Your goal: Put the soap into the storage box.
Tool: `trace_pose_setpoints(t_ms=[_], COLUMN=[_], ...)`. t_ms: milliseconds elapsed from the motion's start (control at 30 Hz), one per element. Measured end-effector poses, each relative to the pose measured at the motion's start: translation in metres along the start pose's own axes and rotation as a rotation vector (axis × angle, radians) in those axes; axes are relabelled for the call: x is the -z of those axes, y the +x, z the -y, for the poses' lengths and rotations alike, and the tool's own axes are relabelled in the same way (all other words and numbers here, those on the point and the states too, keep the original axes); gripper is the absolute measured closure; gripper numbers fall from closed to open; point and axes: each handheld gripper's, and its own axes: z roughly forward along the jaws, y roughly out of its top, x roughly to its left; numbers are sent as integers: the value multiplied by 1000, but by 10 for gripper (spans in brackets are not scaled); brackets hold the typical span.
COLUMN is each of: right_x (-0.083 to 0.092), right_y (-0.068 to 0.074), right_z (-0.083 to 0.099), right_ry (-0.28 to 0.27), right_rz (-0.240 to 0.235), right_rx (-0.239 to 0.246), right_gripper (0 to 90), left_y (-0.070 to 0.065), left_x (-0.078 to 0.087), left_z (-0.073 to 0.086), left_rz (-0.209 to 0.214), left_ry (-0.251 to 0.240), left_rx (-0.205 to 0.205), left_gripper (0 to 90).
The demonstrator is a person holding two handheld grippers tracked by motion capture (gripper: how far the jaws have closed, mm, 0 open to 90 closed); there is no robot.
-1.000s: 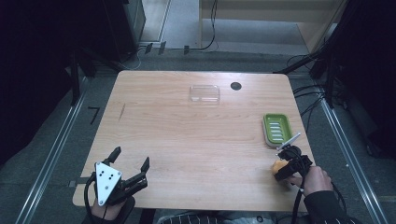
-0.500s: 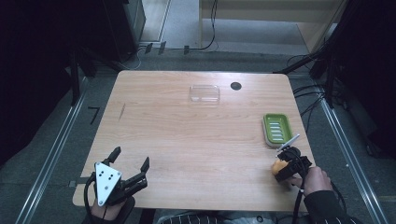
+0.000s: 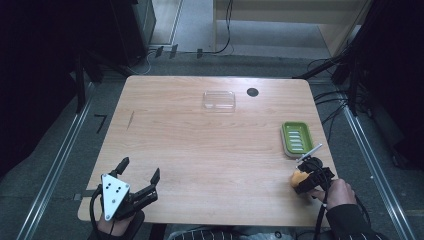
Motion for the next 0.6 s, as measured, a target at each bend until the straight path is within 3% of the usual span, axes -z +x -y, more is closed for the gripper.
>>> trace_pose_setpoints(t_ms=[200,400,600], right_x=[-1,3,6], right_y=[1,-2,-5], right_z=[0,2,3], right_ry=[13,-22,-35], right_rz=[11,-15,-11], right_rx=[11,-4,-17], right_gripper=[397,398,398], left_y=[0,0,0], left_x=[0,0,0], left_z=[0,0,0], left_rz=[1,0,0], left_ry=[-2,-1,-1], left_rx=[-1,0,0], left_gripper=[136,136,136])
